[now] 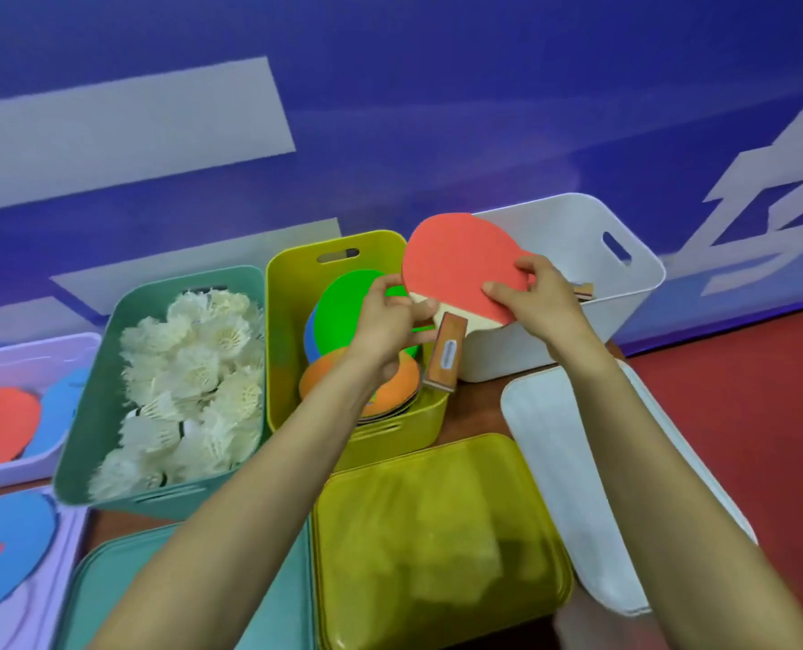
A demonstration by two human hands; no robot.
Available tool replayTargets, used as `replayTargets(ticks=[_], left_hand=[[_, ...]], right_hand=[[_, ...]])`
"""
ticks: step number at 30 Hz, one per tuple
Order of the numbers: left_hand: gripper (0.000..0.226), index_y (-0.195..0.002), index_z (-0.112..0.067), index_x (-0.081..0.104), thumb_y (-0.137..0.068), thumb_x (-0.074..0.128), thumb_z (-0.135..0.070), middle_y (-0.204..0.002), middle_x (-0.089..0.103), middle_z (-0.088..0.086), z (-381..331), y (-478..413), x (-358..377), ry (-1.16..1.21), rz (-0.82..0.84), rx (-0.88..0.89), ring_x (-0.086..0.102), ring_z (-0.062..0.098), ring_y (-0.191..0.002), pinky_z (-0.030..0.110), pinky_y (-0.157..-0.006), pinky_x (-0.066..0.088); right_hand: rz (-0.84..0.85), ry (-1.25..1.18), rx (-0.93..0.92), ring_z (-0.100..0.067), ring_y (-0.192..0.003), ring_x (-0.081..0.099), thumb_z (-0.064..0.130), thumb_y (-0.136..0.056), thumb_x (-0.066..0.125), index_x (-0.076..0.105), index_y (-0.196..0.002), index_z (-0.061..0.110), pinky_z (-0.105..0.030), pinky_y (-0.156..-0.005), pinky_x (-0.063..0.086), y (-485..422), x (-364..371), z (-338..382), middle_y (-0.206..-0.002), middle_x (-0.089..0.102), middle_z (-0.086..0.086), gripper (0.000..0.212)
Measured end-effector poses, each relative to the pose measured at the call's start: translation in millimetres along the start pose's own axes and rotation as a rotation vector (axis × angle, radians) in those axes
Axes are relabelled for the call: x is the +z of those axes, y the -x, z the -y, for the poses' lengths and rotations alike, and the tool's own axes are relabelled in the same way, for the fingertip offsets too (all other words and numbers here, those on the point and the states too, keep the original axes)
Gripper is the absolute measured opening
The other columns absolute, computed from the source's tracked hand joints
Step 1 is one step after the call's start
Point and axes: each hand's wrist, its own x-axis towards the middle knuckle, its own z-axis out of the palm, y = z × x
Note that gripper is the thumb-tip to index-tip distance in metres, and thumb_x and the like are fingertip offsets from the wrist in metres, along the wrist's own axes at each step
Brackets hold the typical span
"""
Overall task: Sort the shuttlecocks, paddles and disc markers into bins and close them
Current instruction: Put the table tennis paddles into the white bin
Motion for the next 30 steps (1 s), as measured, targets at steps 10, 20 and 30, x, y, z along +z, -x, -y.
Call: replayTargets(ticks=[10,20,30], left_hand=[[0.053,-0.108,0.000,0.045,-0.061,0.064,0.015,-0.100,0.059,0.024,7,-95,108,-0.043,-0.013,-0.122,0.065,0.025,-0.069,0.034,-0.054,0.059],[0.006,-0.086,-0.005,0.057,-0.091,0.054,-0.002,-0.080,0.060,0.009,35,-131,95,0.082,0.030,-0.393,0.064,0.017,-0.068,0.025,-0.068,0.056],[0.005,-0.092,-0.002,0.052,-0.092,0.050,-0.007,-0.089,0.050,0.017,23,-137,108,0.141,0.210,-0.622,0.056,0.027,-0.077,0.033,-0.077,0.051]], right_hand=[[0.087,-0.197,0.200,-0.028,-0.109,0.057,0.003,-0.070,0.078,0.041,-0.134,0.010,-0.044,-0.087,0.054,-101,-47,-36,-0.130,0.047,-0.007,0.074],[0.241,-0.133,0.236,-0.023,-0.100,0.062,-0.001,-0.074,0.073,0.051,-0.128,0.010,-0.030,-0.080,0.056,-145,-54,-73,-0.124,0.054,-0.004,0.059],[0.550,-0.086,0.211,-0.019,-0.126,0.048,-0.016,-0.080,0.059,0.054,-0.125,0.012,-0.029,-0.088,0.053,-213,-49,-86,-0.138,0.046,-0.007,0.053]])
